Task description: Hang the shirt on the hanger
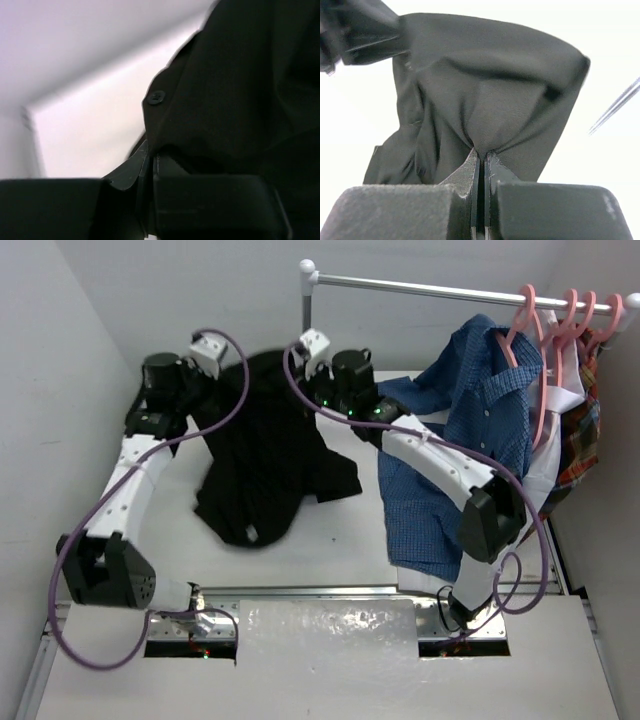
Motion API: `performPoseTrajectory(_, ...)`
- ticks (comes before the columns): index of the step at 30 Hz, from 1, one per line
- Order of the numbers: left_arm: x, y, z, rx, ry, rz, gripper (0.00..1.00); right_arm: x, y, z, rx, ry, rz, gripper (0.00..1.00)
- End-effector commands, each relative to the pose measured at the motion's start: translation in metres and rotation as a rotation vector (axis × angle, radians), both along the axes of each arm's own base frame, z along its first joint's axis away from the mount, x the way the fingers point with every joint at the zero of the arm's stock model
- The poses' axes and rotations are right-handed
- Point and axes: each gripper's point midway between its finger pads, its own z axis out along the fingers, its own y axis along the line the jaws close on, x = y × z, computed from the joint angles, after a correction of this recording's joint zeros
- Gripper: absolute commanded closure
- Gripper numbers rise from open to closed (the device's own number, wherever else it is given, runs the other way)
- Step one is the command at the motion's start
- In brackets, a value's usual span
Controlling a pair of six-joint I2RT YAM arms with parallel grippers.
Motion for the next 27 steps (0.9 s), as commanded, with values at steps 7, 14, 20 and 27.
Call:
performPoseTrajectory(7,-0.051,-0.021,0.070,0.016,-0.195,-0.176,1.00,-0.019,-0.030,0.036,0.058,-0.163,-0.041,1.00)
performPoseTrajectory(14,-0.133,-0.029,-0.083,0.185,0.100,-0.402,0.87,-0.086,-0.070,-0.089,-0.015,0.065,-0.032,0.89)
performPoseTrajectory(20,-0.210,-0.048,-0.124,0.342,0.193,-0.655,0.26,-0.111,-0.121,-0.117,0.003,0.079,-0.210,0.29)
performPoseTrajectory(27,-0.151,-0.023,-0.068,0.270,0.068,-0.309,0.18,-0.098,-0.111,-0.060,0.093,0.014,-0.211,0.38)
